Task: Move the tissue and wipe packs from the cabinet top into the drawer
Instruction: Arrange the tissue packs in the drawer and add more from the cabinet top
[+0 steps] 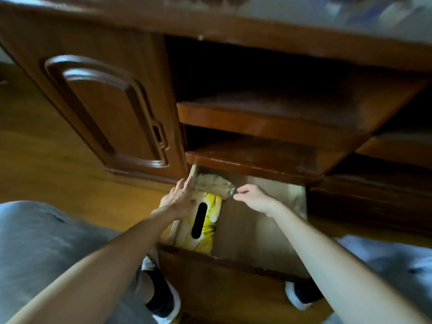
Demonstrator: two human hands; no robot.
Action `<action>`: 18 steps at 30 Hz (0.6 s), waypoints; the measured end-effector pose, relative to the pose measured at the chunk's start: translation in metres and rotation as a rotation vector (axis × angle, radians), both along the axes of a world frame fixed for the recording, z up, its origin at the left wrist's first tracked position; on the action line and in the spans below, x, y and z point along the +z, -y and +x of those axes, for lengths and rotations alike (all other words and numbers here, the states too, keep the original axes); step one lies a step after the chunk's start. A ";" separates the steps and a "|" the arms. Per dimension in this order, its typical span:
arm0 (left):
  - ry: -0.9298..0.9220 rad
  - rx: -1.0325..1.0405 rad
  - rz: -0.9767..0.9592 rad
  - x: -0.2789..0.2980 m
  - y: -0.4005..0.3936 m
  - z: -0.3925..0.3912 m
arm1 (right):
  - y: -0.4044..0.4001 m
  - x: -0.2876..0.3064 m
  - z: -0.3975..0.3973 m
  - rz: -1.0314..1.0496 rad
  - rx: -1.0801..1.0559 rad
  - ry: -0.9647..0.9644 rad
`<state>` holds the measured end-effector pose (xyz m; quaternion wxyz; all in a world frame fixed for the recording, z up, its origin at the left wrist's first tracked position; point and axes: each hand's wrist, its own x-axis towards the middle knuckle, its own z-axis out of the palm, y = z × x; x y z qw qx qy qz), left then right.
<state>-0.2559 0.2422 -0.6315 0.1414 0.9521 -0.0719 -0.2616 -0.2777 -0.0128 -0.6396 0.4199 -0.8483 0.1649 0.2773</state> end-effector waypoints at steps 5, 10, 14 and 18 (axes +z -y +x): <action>0.350 -0.156 -0.121 0.127 0.038 0.005 | 0.041 0.134 -0.024 0.001 0.109 0.213; 0.842 -0.211 -0.333 0.269 0.065 0.017 | 0.074 0.285 -0.039 0.040 0.085 0.536; 1.089 -0.163 -0.440 0.346 0.090 0.048 | 0.099 0.360 -0.020 0.010 -0.016 0.826; 1.044 -0.171 -0.404 0.377 0.118 0.102 | 0.125 0.381 0.039 -0.222 -0.144 0.950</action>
